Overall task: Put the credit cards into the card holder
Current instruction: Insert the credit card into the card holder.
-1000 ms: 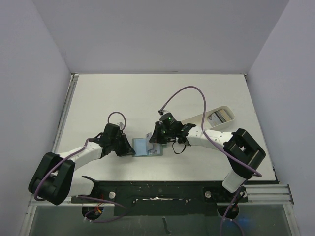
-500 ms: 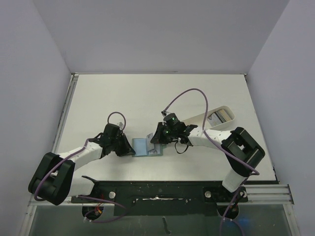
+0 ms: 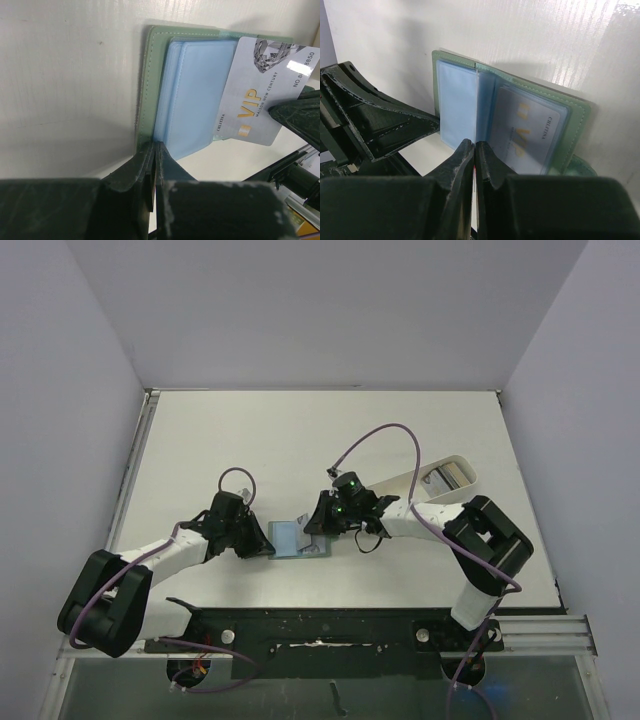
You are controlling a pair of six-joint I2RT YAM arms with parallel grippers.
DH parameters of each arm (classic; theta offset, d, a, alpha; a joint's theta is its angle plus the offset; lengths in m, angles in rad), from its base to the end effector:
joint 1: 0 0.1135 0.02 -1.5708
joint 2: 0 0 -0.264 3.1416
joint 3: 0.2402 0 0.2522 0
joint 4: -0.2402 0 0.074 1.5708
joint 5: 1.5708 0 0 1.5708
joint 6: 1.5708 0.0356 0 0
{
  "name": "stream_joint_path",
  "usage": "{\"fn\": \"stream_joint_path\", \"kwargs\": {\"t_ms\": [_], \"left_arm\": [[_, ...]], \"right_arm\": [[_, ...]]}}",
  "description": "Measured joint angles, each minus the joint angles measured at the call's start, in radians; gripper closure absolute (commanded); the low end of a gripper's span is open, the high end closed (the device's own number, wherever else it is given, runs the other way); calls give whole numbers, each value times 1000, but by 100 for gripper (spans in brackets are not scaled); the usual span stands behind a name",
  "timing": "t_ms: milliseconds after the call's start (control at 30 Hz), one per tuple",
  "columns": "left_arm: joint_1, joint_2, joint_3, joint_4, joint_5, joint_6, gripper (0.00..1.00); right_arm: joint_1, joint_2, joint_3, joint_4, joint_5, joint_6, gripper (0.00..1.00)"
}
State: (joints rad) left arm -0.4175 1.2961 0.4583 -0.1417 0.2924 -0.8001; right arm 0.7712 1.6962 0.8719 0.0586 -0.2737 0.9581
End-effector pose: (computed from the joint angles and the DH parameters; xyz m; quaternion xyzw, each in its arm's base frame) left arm 0.1943 -0.0974 0.1360 -0.1383 0.9372 -0.2792 0.1568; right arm 0.2381 0.2449 0.1613 0.0318 0.9125 0.3767 0.1563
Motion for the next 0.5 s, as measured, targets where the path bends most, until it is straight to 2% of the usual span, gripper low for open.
{"fn": "stream_joint_path", "kwargs": {"t_ms": [367, 500], "left_arm": [[0, 0, 0, 2, 2, 0, 100], [0, -1, -3, 7, 3, 0, 100]], "right_arm": [[-5, 0, -39, 29, -5, 20, 95], [-6, 0, -53, 50, -10, 30, 92]]}}
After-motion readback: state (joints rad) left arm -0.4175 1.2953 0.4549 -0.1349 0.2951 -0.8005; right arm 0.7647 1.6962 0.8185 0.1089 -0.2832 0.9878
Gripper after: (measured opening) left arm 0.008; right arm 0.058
